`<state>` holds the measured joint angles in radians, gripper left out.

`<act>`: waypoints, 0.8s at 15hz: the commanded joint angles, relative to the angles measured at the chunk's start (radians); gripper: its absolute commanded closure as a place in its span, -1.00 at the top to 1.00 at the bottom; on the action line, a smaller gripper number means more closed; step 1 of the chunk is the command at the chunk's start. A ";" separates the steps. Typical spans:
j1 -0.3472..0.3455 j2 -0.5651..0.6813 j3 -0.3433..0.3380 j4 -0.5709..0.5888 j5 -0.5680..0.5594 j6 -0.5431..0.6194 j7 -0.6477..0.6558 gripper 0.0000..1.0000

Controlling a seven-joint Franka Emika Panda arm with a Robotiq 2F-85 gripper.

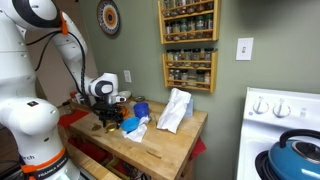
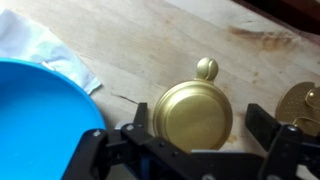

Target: Pick up the gold lid from the table and put it on the gold cup

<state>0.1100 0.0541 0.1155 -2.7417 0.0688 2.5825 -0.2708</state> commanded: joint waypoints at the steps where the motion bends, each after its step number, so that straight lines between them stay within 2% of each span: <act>1: 0.001 0.021 0.001 -0.004 -0.048 0.051 0.051 1.00; 5: -0.001 0.031 0.000 -0.004 -0.063 0.065 0.063 0.95; 7: -0.003 0.034 -0.002 -0.005 -0.072 0.068 0.071 0.81; 8: -0.003 0.031 -0.003 -0.008 -0.076 0.070 0.073 0.65; 10: -0.004 0.024 -0.002 -0.014 -0.075 0.071 0.075 0.53; 11: -0.005 0.016 -0.003 -0.017 -0.075 0.069 0.073 0.37; 12: -0.006 0.025 -0.004 0.001 -0.074 0.062 0.071 0.40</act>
<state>0.1093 0.0617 0.1128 -2.7423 0.0180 2.6256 -0.2182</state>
